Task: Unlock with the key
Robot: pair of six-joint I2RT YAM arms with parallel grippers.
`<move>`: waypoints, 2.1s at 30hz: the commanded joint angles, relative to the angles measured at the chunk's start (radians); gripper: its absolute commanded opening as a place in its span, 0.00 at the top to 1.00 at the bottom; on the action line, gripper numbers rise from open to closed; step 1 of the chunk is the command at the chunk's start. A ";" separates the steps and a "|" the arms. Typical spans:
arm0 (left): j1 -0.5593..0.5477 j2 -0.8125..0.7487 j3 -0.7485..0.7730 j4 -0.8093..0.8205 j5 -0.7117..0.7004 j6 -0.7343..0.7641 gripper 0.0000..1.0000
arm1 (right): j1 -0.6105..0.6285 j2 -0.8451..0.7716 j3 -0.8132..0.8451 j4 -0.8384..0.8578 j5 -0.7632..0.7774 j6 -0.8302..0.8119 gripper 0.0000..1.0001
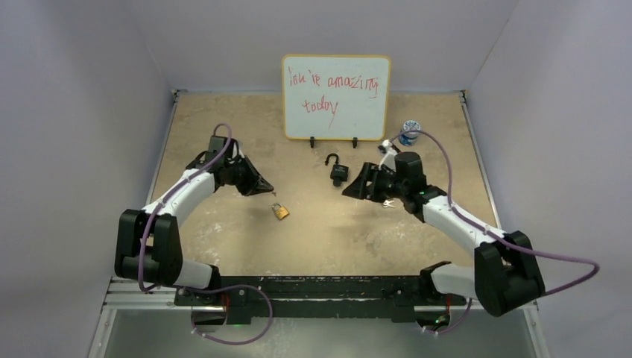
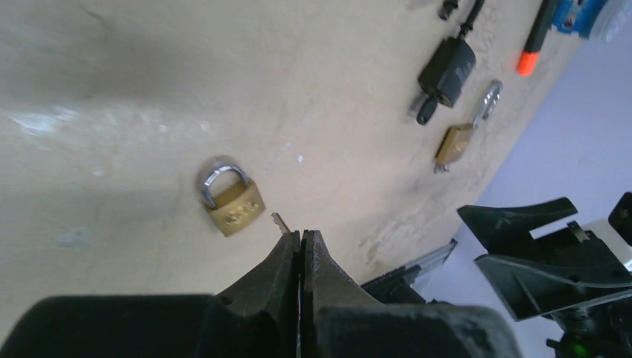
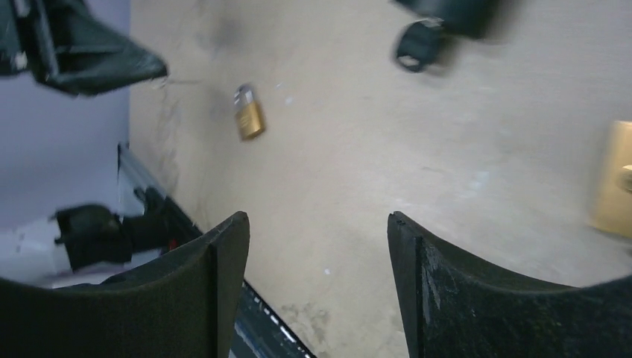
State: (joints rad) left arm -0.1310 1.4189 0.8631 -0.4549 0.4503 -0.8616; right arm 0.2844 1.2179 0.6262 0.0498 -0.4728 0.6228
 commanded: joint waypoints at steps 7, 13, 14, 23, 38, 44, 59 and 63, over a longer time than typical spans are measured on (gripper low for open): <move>-0.173 -0.018 0.066 0.073 0.125 -0.207 1.00 | 0.319 0.195 0.170 0.335 -0.134 -0.135 0.29; -0.196 -0.024 0.093 0.041 0.154 -0.230 1.00 | 0.416 0.259 0.230 0.357 -0.130 -0.220 0.28; -0.196 -0.029 0.093 0.041 0.159 -0.234 1.00 | 0.426 0.272 0.239 0.355 -0.127 -0.232 0.29; -0.197 -0.048 0.097 0.024 0.173 -0.240 1.00 | 0.453 0.324 0.309 0.332 -0.071 -0.312 0.48; -0.197 -0.049 0.099 0.022 0.177 -0.241 1.00 | 0.462 0.372 0.351 0.284 -0.114 -0.367 0.61; -0.197 -0.049 0.099 0.025 0.182 -0.243 1.00 | 0.465 0.377 0.360 0.273 -0.103 -0.379 0.64; -0.197 -0.061 0.107 0.003 0.174 -0.220 1.00 | 0.466 0.360 0.340 0.320 -0.114 -0.358 0.86; -0.197 -0.065 0.105 0.002 0.174 -0.223 1.00 | 0.465 0.359 0.346 0.321 -0.129 -0.345 1.00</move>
State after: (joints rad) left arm -0.3233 1.3907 0.9298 -0.4465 0.6117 -1.0889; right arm 0.7460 1.5967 0.9390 0.3336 -0.5770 0.2729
